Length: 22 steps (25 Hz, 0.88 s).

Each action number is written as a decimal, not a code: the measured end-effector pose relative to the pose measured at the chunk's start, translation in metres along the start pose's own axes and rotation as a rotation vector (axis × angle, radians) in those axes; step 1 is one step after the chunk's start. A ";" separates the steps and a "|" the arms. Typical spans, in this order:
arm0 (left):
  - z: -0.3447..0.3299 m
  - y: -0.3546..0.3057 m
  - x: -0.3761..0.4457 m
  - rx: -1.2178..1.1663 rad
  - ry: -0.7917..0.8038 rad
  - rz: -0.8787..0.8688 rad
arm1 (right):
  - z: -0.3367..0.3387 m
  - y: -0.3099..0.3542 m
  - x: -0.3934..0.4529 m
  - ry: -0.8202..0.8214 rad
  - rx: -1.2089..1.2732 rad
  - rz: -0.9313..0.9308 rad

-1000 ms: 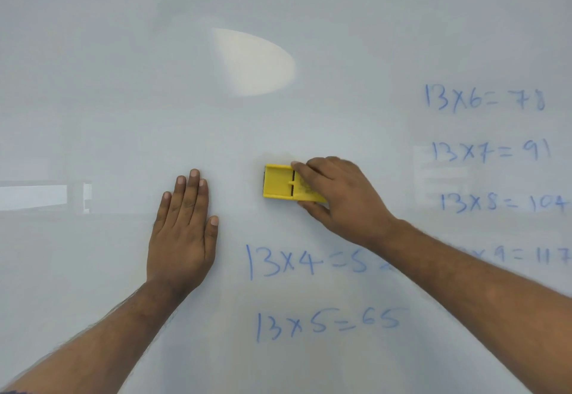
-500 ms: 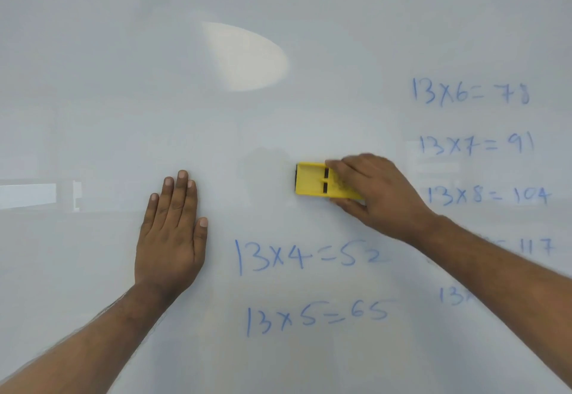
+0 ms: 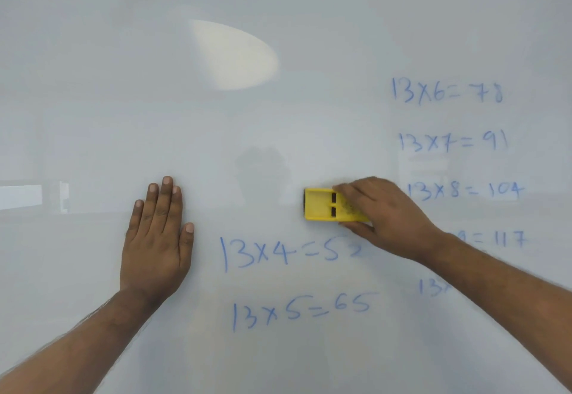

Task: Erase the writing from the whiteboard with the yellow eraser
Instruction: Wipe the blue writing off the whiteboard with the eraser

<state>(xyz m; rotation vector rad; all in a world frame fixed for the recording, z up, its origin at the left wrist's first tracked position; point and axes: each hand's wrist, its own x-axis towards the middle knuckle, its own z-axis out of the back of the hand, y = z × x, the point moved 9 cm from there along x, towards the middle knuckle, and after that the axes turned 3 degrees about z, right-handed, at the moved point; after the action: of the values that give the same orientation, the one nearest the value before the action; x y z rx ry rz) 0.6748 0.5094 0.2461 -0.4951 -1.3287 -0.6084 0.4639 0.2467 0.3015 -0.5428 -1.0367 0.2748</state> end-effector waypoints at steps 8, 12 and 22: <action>-0.003 0.000 -0.004 -0.003 -0.013 -0.010 | 0.004 -0.011 0.012 -0.079 0.062 -0.163; 0.001 -0.001 -0.005 -0.016 0.003 -0.008 | -0.007 0.004 -0.007 0.033 0.097 -0.127; 0.003 -0.011 -0.003 -0.034 0.032 -0.025 | 0.023 0.000 -0.030 0.012 0.050 -0.173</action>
<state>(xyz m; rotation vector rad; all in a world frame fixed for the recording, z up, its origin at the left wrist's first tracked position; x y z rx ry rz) 0.6644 0.5035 0.2435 -0.4945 -1.2974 -0.6580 0.4294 0.2394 0.2879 -0.4058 -1.0553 0.1438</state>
